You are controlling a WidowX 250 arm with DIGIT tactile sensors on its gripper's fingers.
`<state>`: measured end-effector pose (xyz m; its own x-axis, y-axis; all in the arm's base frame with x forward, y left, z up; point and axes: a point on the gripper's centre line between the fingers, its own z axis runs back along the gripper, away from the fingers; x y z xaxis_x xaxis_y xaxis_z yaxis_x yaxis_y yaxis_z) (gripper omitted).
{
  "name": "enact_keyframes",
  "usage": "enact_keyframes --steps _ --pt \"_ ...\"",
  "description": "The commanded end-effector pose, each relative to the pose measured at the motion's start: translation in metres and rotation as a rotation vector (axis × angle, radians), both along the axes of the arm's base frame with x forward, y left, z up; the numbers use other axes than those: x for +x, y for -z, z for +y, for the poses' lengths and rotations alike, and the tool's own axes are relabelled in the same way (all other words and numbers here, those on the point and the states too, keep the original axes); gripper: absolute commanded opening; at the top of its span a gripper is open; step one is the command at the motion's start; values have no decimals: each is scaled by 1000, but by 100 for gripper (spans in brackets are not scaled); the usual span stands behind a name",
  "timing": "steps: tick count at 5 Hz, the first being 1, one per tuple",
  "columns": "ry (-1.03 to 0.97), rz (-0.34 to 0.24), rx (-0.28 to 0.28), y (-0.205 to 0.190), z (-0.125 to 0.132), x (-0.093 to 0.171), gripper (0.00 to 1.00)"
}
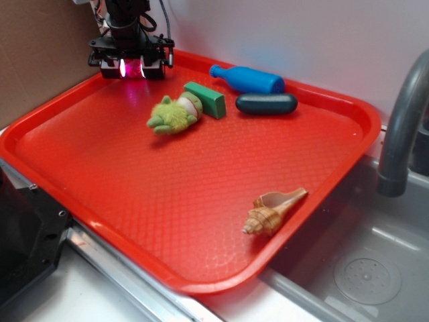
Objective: Grab the red paper.
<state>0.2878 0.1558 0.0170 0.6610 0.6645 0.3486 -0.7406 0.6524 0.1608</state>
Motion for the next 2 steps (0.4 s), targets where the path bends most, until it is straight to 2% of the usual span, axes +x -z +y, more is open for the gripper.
enact_keyframes --steps 1,2 --pt "-3 -3 -9 -8 6 -7 0" --pt "-5 -5 -15 -8 6 -8 0"
